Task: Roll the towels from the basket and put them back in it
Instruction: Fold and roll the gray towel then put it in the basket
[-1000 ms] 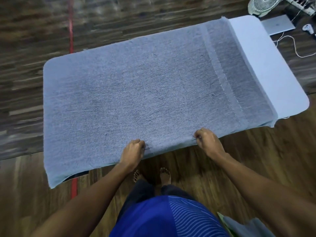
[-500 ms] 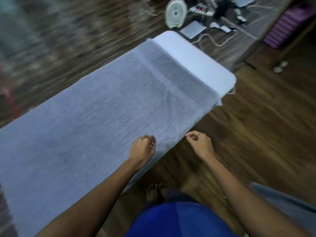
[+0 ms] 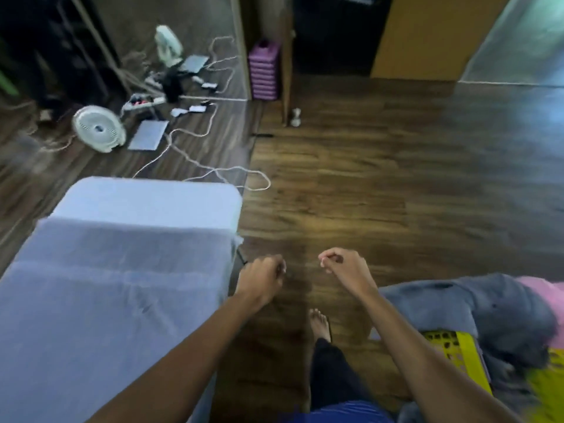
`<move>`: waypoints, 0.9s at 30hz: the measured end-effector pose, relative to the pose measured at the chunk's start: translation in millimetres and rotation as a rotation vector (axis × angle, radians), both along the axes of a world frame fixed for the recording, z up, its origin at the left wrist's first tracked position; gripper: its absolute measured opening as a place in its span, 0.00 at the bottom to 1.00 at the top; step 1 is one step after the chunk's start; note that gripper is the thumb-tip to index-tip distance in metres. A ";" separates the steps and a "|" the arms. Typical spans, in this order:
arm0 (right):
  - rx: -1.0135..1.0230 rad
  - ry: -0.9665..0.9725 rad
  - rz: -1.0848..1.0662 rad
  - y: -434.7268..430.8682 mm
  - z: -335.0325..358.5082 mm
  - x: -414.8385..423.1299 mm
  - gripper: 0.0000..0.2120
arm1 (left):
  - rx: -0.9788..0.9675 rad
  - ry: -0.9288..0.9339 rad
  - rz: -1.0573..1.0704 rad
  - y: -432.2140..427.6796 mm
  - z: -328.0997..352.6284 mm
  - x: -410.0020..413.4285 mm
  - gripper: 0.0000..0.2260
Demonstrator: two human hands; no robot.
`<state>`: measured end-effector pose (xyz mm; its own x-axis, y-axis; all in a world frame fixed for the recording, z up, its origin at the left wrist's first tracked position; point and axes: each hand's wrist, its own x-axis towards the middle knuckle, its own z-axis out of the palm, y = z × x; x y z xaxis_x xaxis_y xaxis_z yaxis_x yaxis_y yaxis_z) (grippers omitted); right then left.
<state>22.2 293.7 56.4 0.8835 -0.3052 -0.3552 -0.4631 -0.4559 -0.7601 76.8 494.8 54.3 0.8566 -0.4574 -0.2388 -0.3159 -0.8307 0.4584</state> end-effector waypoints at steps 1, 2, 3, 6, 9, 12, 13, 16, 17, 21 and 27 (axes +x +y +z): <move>-0.001 -0.002 -0.022 -17.6 -1.7 13.2 0.06 | 0.002 0.004 -0.022 -18.0 -2.0 19.7 0.07; 0.000 -0.002 -0.038 -34.6 -3.4 27.6 0.06 | 0.007 0.006 -0.036 -35.6 -3.6 39.0 0.07; -0.001 0.001 -0.048 -51.1 -5.1 42.7 0.06 | 0.011 0.013 -0.035 -52.6 -6.0 57.6 0.07; -0.006 0.013 -0.069 -97.8 -4.7 95.2 0.07 | 0.025 0.033 -0.023 -99.4 -9.7 117.7 0.07; -0.009 0.022 -0.056 -131.7 1.4 150.7 0.10 | -0.016 0.067 0.046 -128.2 -8.9 174.6 0.11; 0.005 0.035 -0.029 -154.3 8.8 214.1 0.12 | -0.043 0.074 0.107 -144.6 -3.9 230.3 0.05; 0.013 0.037 -0.018 -158.3 11.2 236.3 0.11 | -0.051 0.073 0.130 -147.6 -1.2 249.2 0.04; 0.015 0.040 0.018 -165.8 14.4 306.0 0.08 | -0.057 0.064 0.179 -151.2 3.1 310.8 0.03; 0.016 0.040 0.028 -166.7 13.3 330.2 0.07 | -0.068 0.066 0.191 -150.4 1.7 332.8 0.03; 0.007 0.052 0.088 -159.7 5.8 433.3 0.07 | -0.057 0.057 0.265 -139.2 -5.4 425.1 0.05; -0.012 0.068 0.248 -113.1 5.0 599.5 0.08 | -0.080 0.034 0.431 -92.7 -0.9 557.3 0.06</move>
